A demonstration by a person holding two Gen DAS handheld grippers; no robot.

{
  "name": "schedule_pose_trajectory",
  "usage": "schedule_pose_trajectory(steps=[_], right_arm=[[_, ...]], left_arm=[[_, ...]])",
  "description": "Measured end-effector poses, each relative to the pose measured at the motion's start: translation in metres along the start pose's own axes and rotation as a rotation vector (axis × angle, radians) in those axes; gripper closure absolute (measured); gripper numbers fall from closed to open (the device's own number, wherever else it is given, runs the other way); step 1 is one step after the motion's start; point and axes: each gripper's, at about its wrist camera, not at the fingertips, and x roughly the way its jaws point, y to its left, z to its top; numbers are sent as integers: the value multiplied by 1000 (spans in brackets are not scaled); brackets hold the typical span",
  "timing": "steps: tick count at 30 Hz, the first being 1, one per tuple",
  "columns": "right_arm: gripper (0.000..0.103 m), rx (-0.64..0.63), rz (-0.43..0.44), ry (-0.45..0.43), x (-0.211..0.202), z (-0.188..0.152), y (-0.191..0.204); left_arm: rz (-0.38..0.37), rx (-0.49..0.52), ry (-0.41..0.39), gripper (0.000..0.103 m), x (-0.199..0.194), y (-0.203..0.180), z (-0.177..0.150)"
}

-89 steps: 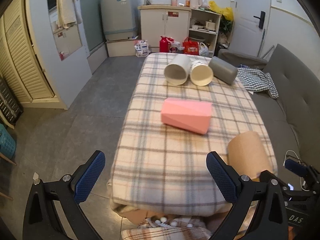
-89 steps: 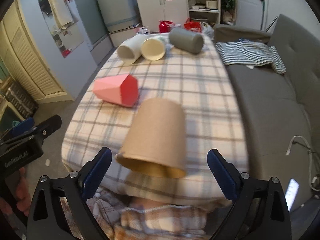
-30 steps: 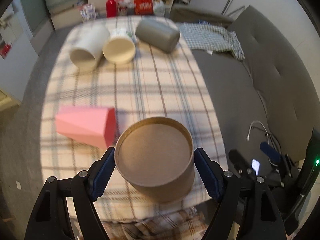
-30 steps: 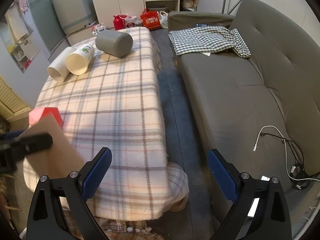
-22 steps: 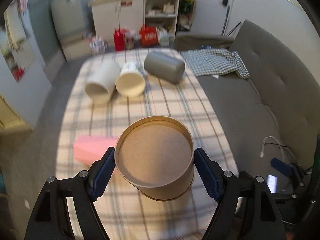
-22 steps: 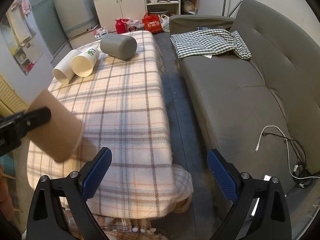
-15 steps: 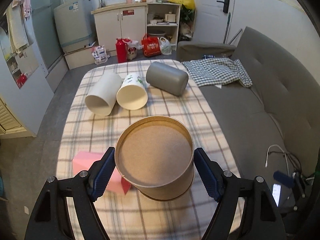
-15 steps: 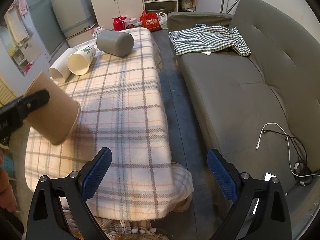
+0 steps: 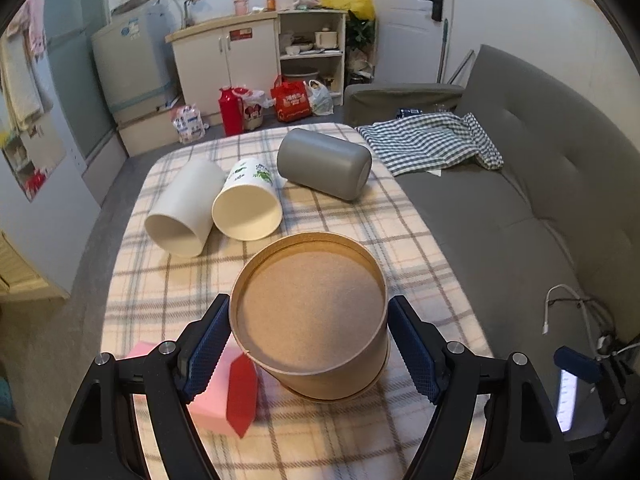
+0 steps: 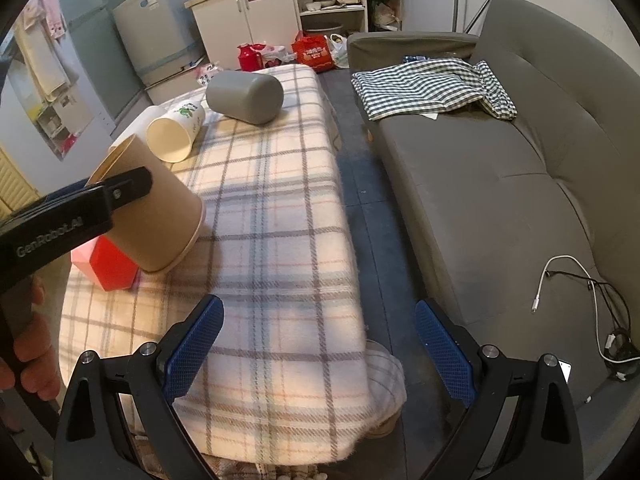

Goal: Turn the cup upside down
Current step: 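Lower the tan cup onto the table and open the left gripper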

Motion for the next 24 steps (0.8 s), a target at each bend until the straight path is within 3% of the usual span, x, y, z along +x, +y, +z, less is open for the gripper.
schedule_pose_trajectory(steps=[7,14,18,24], right_arm=[[6,1,0,11,5,0,0],[6,5,3,12,3,-1,-2],[6,1,4,0,-4,-1,-1],[6,-2,1,-37,-23,1,-1]], left_arm=[[-2,21,55,23,16,-2,-9],[13,78,59,22,14,-11,-15],[-67,8,96,17,13,-5,-15],[-78,-21,46,16,-11,-1,-8]])
